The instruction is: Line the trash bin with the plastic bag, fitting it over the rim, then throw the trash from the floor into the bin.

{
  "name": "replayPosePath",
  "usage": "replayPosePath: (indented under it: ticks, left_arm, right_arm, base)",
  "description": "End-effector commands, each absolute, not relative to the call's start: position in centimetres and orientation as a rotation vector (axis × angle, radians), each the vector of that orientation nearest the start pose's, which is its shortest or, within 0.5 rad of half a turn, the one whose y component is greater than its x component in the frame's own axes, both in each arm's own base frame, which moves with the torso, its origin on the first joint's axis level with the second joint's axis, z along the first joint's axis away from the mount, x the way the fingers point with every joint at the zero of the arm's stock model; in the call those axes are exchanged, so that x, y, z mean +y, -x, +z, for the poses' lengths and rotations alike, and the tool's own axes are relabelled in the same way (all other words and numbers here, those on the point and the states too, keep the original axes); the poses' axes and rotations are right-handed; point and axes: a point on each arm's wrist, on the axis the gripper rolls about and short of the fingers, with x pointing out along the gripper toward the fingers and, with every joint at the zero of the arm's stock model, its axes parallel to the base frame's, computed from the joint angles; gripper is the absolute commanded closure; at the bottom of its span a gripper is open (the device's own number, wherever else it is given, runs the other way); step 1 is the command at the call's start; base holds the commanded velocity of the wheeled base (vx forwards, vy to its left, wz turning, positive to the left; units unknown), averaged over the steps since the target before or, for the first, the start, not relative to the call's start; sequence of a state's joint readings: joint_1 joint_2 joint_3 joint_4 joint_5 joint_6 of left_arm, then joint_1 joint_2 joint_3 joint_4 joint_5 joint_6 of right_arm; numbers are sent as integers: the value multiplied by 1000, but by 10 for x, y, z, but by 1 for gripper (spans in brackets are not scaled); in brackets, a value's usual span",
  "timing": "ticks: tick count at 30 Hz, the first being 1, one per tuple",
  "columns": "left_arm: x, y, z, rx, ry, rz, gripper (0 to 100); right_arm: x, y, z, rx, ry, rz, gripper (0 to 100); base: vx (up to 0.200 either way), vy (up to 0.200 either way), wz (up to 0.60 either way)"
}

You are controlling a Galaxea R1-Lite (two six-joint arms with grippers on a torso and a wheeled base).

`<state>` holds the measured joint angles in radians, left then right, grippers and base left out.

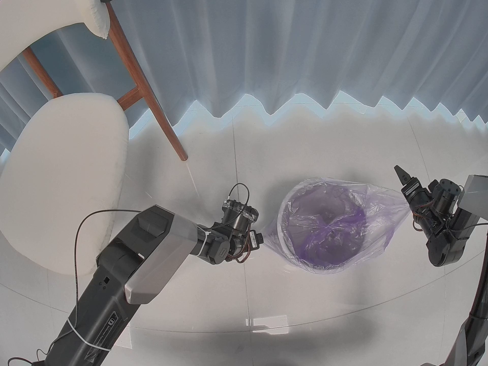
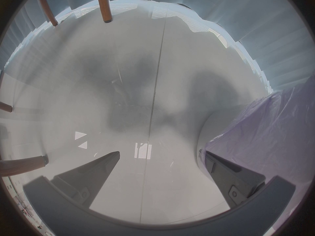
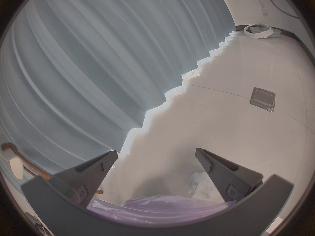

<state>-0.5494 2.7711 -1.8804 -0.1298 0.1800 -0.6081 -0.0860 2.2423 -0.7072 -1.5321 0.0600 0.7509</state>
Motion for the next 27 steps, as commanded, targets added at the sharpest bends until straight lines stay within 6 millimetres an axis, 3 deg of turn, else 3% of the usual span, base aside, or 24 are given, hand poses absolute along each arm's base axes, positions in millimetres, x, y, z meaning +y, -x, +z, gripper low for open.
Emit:
replayPosePath:
  ticks: [1,12,25,27]
  left_arm:
    - [-269,-448,-48,785,305,-121,0]
    - [-269,-448,-48,779,301,-110,0]
    - [-269,-444,-48,774,291,-88,0]
    - [-270,-439,-35,765,304,-89,0]
  right_arm:
    - [-37,-371,48,26,-749,-46,0]
    - [-65,-370,43,15,-734,-56,0]
    - [-70,-366,45,28,-673,-12,0]
    - [-70,-359,45,46,-688,-18,0]
  base:
    - [0,0,0]
    - [0,0,0]
    - [0,0,0]
    - [0,0,0]
